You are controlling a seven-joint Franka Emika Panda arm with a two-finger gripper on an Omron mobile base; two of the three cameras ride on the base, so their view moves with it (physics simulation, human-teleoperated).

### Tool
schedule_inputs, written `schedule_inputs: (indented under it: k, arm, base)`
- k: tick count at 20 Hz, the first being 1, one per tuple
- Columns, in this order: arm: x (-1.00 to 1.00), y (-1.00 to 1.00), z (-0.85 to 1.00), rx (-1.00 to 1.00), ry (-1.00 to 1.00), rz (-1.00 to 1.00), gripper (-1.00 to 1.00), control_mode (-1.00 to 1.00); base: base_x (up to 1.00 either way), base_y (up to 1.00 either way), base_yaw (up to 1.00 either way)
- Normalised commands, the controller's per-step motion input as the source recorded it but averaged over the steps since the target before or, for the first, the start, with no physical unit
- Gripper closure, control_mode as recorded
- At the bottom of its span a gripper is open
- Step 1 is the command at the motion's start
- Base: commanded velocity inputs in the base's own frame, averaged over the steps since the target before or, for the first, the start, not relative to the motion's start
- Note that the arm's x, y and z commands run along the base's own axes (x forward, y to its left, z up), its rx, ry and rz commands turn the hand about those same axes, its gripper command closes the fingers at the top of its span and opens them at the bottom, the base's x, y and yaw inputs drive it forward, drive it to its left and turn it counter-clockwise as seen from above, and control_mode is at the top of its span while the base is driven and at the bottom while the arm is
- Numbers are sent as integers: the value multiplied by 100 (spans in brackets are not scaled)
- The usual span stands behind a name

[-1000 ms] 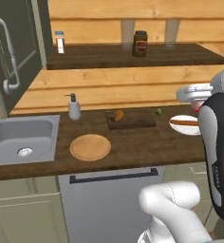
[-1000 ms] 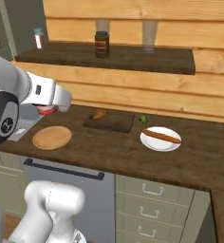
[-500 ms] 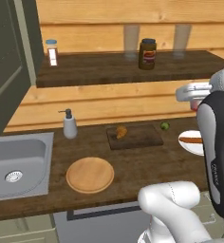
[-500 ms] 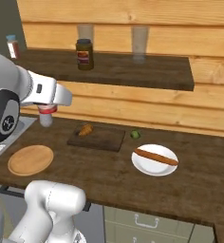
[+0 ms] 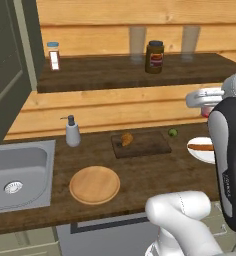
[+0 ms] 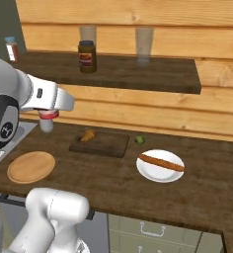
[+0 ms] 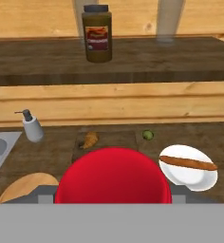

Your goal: From the different types of pastries on the counter, select a croissant and place it on the cutting board. Then retrieve a jar of jam from the cabinet and place it alongside the croissant on the cutting board.

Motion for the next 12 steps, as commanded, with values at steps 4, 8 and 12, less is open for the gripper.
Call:
schedule_inputs:
  k: [4, 8, 12]
  arm:
    - [-1, 1, -4, 0, 0, 0, 100, -100]
    - [-49, 0, -18, 0, 0, 4, 100, -100]
    - [-56, 0, -23, 0, 0, 9, 100, -100]
  base:
    - [0, 5, 0]
    - [0, 0, 0]
    - [0, 0, 0]
